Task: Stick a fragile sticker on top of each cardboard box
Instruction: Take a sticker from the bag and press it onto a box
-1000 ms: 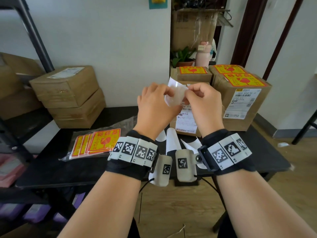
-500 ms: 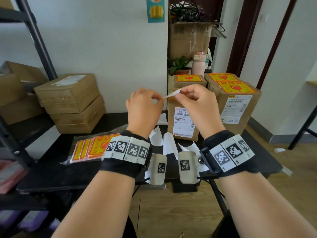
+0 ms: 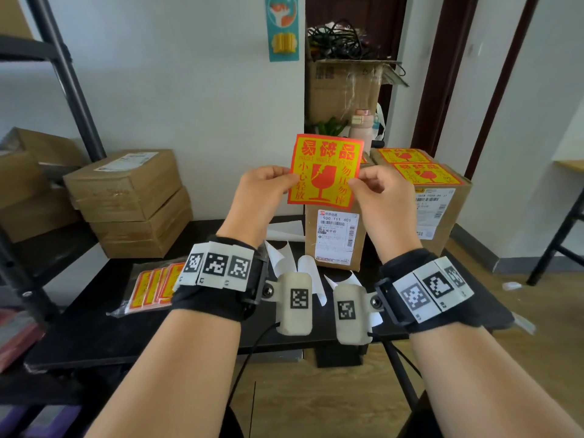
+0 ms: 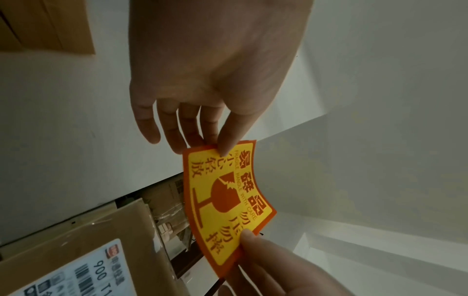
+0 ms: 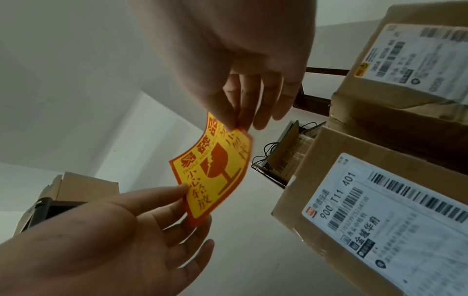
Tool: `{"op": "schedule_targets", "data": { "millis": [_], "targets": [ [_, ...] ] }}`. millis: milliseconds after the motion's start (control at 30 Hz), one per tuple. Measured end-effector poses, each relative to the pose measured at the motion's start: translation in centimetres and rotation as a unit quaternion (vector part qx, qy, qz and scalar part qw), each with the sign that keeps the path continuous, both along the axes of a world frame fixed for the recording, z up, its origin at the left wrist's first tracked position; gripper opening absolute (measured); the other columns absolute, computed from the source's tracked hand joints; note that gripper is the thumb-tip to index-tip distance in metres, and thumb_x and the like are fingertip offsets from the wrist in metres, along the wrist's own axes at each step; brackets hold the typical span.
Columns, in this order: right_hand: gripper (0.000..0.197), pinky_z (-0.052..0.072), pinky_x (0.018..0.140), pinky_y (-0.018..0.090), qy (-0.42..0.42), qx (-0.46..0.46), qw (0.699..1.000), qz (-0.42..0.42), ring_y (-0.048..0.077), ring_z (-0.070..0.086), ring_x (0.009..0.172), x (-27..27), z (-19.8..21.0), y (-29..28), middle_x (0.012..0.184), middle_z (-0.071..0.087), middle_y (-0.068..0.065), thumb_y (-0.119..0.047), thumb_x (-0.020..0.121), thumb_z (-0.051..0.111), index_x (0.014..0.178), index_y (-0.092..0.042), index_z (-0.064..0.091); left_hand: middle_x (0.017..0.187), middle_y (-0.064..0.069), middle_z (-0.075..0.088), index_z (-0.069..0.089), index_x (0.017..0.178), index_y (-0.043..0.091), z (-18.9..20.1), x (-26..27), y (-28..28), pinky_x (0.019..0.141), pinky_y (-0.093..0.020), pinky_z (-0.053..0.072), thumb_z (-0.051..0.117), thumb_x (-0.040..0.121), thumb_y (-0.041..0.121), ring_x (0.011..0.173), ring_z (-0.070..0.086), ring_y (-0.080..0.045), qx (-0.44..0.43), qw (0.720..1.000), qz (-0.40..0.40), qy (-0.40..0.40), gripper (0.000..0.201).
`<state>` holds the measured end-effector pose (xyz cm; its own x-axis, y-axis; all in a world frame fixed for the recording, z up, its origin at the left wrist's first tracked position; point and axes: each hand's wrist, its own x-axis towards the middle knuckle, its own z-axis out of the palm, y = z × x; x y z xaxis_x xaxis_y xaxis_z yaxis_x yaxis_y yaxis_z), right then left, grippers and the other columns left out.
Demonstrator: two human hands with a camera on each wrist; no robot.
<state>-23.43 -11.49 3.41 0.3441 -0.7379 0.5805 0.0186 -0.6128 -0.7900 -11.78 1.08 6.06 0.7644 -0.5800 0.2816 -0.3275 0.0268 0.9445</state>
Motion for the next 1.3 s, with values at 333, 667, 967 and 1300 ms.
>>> {"op": "schedule_targets", "data": {
  "millis": [333,667,967,1300],
  "targets": [
    [0.012,0.054,0.081,0.031,-0.003,0.056,0.998,-0.033,0.008,0.064,0.09,0.7,0.5,-3.9,0.095,0.067,-0.007,-0.021,0.09,0.065,0.102,-0.021,0.064,0.089,-0.003,0.072,0.066,0.102,0.013,0.7,1.0,-4.6,0.069,-0.018,0.056,0.065,0.088,0.006,0.073,0.067,-0.008,-0.002,0.999,-0.047,-0.023,0.015],
    [0.033,0.056,0.079,0.032,0.022,0.091,0.995,-0.039,0.01,0.066,0.089,3.1,0.7,-7.3,0.095,0.066,-0.007,-0.021,0.089,0.067,0.12,-0.02,0.057,0.088,-0.012,0.07,0.045,0.127,0.009,1.0,4.3,-8.6,0.067,-0.025,0.055,0.067,0.083,0.007,0.07,0.066,-0.015,0.012,0.999,0.003,0.029,0.049],
    [0.036,0.041,0.062,0.02,0.103,0.029,0.992,-0.072,0.01,0.062,0.085,4.4,-0.5,-8.2,0.092,0.065,-0.005,-0.018,0.092,0.059,0.126,-0.02,0.051,0.102,-0.015,0.068,0.047,0.127,0.008,-0.7,5.6,-10.1,0.074,-0.031,0.054,0.071,0.085,0.015,0.083,0.066,-0.02,0.082,0.996,0.029,0.005,0.05],
    [0.035,0.034,0.058,0.012,0.138,0.0,0.988,-0.07,0.011,0.06,0.089,4.3,-1.0,-8.4,0.1,0.067,0.001,-0.016,0.093,0.057,0.127,-0.017,0.051,0.104,-0.005,0.061,0.046,0.13,0.011,-1.5,5.4,-10.6,0.067,-0.026,0.045,0.07,0.085,0.018,0.092,0.06,-0.019,0.13,0.985,0.061,-0.097,0.051]
  ]
}}
